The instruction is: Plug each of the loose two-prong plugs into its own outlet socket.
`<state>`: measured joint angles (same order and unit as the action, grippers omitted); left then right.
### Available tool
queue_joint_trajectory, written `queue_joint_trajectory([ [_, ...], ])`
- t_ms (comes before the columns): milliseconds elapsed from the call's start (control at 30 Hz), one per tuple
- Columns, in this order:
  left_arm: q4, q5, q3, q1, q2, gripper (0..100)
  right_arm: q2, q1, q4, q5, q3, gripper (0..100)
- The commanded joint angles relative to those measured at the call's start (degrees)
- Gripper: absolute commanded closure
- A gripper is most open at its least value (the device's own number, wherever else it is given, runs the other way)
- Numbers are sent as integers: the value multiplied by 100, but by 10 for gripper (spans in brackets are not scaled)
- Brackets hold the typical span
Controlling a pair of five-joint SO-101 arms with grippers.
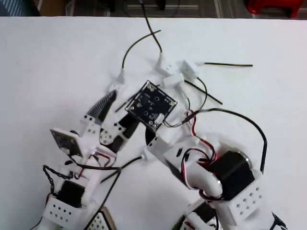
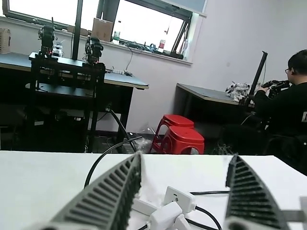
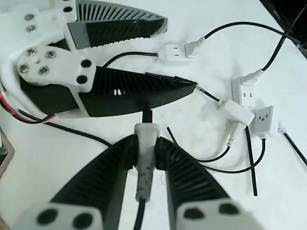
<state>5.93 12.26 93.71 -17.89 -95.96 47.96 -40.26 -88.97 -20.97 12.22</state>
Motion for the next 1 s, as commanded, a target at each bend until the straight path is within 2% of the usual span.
queue_joint_trajectory([
  [0, -88, -44, -44, -66, -48, 710, -75, 22, 462, -44, 0, 980],
  [467, -88, -44, 44, -110, -48, 710, -75, -602, 1226, -44, -35, 980],
  [667, -88, -44, 44, -40, -48, 710, -75, -558, 470, -79, -1046, 980],
  [800, -88, -26, 132, 40, -48, 710, -84, 84, -233, -105, -1811, 980],
  [967, -123, -9, 264, 330, -48, 710, -92, 954, -857, -475, -1899, 978],
])
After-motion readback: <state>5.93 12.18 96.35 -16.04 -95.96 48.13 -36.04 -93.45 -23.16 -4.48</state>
